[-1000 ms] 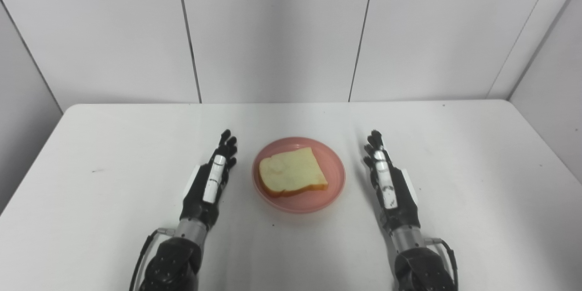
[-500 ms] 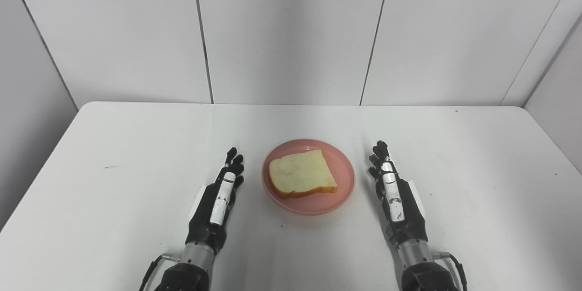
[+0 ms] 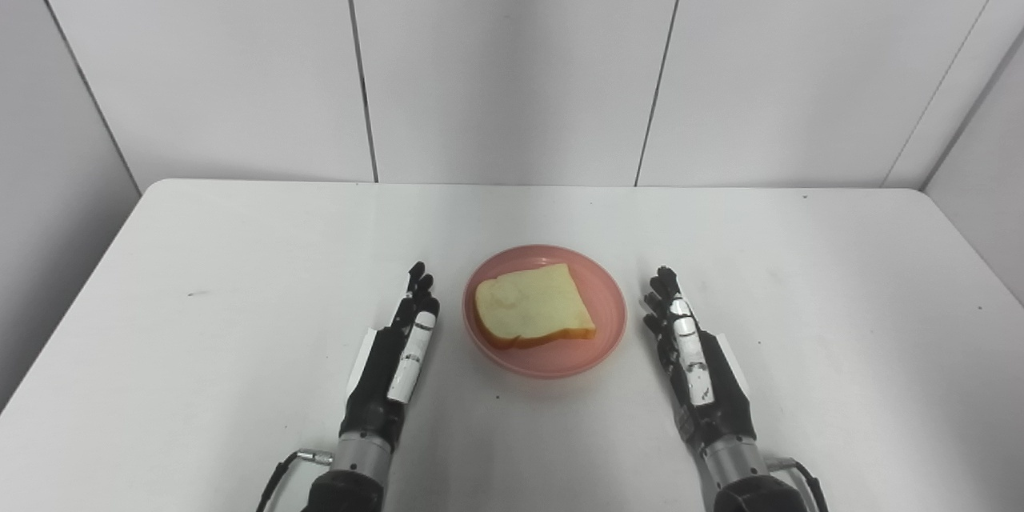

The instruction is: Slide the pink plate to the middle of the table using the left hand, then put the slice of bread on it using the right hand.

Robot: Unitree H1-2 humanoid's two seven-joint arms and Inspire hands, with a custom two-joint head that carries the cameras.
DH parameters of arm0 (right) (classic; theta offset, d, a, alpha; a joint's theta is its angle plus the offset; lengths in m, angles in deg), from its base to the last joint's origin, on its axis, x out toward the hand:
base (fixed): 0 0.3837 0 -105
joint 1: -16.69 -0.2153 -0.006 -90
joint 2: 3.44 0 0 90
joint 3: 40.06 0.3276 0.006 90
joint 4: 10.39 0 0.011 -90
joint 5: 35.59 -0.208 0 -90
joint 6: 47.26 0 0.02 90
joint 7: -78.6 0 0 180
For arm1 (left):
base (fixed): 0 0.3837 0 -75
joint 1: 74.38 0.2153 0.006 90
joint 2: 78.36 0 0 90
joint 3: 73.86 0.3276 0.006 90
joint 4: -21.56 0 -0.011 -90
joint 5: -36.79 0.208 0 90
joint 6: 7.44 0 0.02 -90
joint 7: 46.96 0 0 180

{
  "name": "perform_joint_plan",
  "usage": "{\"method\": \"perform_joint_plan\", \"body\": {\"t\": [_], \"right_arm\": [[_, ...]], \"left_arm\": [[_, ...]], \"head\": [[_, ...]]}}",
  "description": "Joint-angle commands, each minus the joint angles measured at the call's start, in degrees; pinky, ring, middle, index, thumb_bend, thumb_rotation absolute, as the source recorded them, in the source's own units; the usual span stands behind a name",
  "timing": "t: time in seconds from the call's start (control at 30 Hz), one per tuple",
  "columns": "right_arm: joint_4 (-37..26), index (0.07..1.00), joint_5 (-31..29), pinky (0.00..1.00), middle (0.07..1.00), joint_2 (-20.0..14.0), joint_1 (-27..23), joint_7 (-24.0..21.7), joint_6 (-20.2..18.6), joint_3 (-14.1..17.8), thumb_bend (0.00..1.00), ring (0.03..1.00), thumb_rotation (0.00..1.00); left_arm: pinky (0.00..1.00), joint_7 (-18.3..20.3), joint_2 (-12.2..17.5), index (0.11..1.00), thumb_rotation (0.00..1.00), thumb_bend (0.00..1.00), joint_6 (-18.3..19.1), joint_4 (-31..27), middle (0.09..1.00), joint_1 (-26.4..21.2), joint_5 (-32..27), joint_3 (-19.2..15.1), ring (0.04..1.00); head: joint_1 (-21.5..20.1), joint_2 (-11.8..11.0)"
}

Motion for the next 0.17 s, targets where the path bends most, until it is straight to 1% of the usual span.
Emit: {"method": "perform_joint_plan", "body": {"t": [0.0,0.1,0.13], "right_arm": [[1.31,1.0,-0.74,1.0,1.0,-0.36,1.14,-0.67,-0.78,-0.1,0.41,1.0,1.0],[1.56,1.0,-1.47,1.0,1.0,-0.11,1.08,-0.52,-0.4,-0.04,0.41,1.0,1.0],[1.38,1.0,-1.24,1.0,1.0,-0.13,1.15,-0.35,-0.48,-0.17,0.41,1.0,1.0]], "left_arm": [[1.0,-1.6,-0.03,1.0,1.0,0.48,4.47,2.09,1.0,1.59,2.48,0.31,1.0],[1.0,-2.74,-0.76,0.995,1.0,0.46,2.67,2.96,1.0,1.54,2.67,-0.42,1.0],[1.0,-2.37,-0.72,0.995,1.0,0.47,2.08,3.18,1.0,1.58,2.12,-0.52,1.0]], "head": [[0.0,0.16],[-0.28,0.38],[-0.47,0.42]]}}
